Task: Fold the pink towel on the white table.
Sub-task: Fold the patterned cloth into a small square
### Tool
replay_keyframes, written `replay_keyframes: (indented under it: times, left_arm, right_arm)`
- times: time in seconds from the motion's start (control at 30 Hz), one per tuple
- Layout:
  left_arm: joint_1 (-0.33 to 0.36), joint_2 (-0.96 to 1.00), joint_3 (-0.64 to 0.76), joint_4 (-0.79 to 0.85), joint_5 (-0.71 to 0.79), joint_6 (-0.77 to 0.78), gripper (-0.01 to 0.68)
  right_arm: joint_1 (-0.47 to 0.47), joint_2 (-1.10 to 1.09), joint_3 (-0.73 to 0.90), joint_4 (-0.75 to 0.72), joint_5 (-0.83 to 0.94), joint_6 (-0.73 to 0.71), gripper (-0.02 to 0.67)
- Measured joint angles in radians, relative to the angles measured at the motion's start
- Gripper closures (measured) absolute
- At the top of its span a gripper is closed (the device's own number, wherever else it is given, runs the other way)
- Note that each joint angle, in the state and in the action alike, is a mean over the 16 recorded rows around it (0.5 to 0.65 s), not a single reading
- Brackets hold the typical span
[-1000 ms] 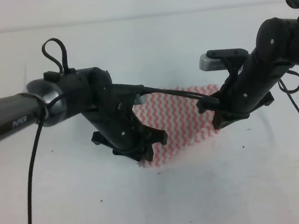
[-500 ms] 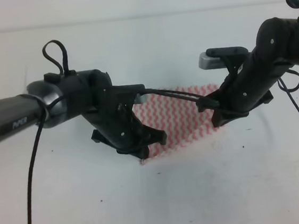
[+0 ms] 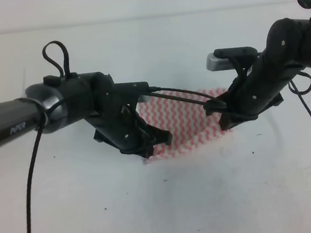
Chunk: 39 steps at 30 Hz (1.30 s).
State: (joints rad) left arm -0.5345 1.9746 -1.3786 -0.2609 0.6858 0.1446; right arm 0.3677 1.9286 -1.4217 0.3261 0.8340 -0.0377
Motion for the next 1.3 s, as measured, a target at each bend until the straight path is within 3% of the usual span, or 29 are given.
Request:
replay_keyframes:
  times: [0.6,1.3]
  left_arm:
    - [0.000,0.002,-0.031,0.007,-0.085,-0.018,0.676]
    - [0.001,0.046,-0.141,0.094,0.003,-0.054,0.676]
  right_arm:
    - [0.000,-0.001,0.000,-0.004,-0.065,-0.017,0.665]
    - [0.000,0.002,0.000,-0.044,-0.110,-0.020,0.665]
